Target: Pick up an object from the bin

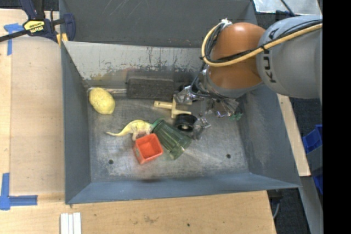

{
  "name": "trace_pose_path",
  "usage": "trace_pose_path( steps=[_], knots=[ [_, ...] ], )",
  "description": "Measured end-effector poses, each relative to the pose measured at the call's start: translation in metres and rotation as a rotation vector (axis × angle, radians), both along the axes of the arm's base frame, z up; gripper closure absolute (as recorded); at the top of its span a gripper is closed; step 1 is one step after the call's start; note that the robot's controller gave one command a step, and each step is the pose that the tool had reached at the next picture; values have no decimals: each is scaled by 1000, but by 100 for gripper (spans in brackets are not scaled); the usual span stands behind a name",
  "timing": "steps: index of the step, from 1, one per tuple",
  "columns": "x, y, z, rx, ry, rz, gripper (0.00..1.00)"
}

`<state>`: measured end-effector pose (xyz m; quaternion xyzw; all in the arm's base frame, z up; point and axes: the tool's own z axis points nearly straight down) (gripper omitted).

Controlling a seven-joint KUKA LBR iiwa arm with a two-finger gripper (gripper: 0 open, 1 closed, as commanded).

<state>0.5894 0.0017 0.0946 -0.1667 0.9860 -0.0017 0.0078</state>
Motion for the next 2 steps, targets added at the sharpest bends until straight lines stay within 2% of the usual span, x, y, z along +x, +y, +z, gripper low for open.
trace_pose_path(
  steps=[1, 2],
  knots=[
    [0, 3, 1, 0, 4, -5, 100],
    [0, 2, 1, 0, 4, -5, 100]
  ],
)
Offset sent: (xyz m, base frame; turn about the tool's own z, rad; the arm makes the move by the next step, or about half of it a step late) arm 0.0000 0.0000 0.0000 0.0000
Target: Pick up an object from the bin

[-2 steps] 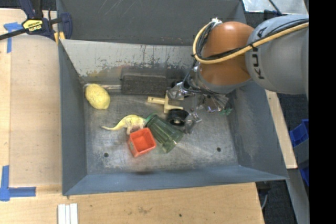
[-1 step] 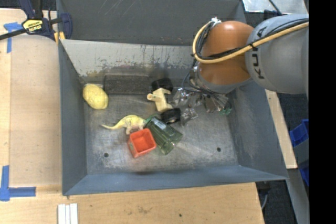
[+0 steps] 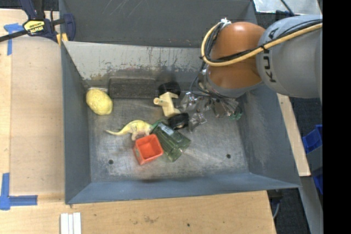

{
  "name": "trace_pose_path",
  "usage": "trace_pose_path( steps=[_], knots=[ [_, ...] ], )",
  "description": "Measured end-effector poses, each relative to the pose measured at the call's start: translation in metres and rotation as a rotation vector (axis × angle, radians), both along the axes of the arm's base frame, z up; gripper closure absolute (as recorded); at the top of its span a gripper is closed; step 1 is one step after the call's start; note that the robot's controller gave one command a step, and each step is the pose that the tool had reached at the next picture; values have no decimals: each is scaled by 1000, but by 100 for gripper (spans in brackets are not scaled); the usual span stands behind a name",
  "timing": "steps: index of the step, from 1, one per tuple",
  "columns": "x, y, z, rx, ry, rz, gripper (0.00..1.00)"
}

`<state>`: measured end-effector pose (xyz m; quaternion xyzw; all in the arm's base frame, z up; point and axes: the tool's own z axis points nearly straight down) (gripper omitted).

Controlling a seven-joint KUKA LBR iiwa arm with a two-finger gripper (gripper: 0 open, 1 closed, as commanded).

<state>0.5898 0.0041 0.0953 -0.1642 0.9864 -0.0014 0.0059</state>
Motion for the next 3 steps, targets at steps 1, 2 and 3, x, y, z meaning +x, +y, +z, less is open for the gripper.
trace_pose_path(
  steps=[1, 2, 3],
  knots=[
    [-1, 0, 3, 1, 3, 0, 100],
    [-2, 0, 12, 1, 8, 0, 100],
    [-1, 0, 18, 1, 7, 0, 100]
  ],
)
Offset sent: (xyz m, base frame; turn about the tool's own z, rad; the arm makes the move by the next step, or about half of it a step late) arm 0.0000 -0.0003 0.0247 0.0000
